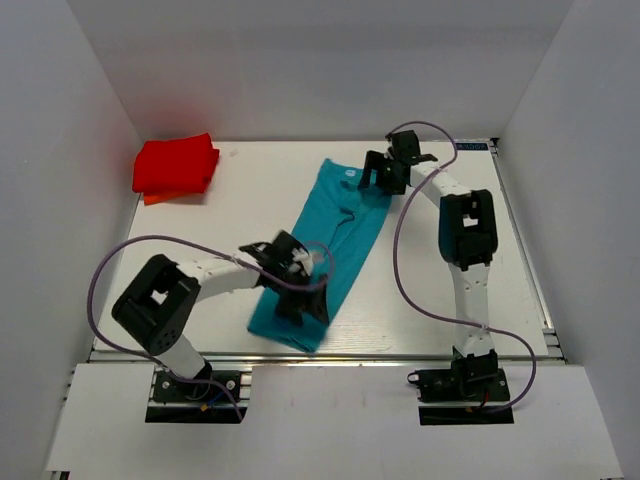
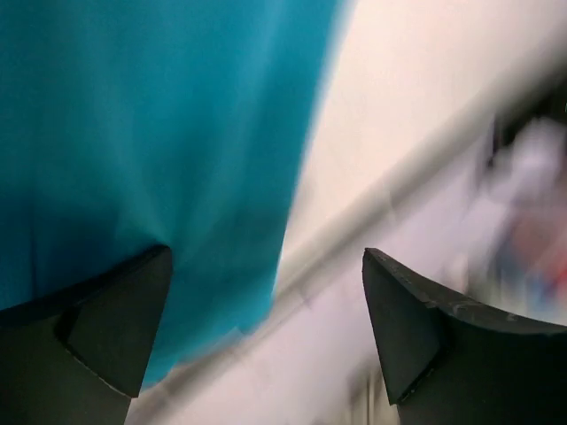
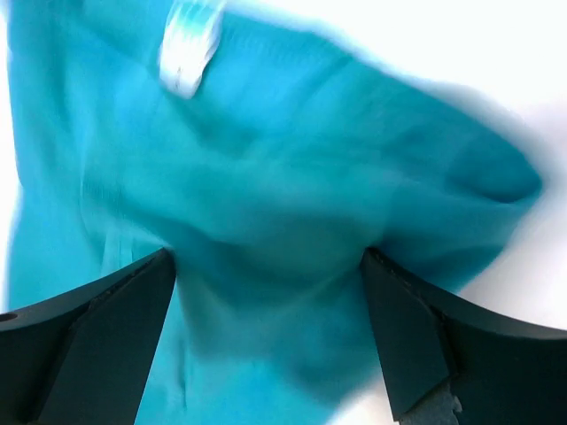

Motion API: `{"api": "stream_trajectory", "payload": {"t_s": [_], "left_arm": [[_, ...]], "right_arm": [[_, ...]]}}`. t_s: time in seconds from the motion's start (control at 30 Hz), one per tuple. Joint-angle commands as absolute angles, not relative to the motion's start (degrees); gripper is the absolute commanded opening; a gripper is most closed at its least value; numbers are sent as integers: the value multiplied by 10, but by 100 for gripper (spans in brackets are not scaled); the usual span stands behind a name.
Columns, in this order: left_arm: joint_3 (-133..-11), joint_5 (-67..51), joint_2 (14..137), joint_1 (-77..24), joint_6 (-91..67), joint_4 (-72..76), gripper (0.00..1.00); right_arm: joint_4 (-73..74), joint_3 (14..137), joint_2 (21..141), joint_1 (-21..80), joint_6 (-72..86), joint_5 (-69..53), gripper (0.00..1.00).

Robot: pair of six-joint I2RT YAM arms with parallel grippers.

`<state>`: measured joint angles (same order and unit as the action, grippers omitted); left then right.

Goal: Fold and stack the t-shirts
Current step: Rotate the tshirt 90 degrees

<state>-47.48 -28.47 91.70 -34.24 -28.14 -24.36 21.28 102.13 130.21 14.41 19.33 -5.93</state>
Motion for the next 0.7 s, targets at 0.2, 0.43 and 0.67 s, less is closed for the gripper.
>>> {"api": "stream_trajectory", "payload": {"t_s": [0.2, 0.43, 0.67], "left_arm": [[-647, -407, 909, -490, -171, -433, 99], [-675, -198, 830, -481, -189, -421, 99], [-703, 146, 791, -432, -338, -527, 99]], "right_arm": [[177, 1119, 1312, 179, 124, -136, 90], [208, 1052, 1199, 199, 94, -73, 90], [251, 926, 1132, 257, 163, -28, 90]]}}
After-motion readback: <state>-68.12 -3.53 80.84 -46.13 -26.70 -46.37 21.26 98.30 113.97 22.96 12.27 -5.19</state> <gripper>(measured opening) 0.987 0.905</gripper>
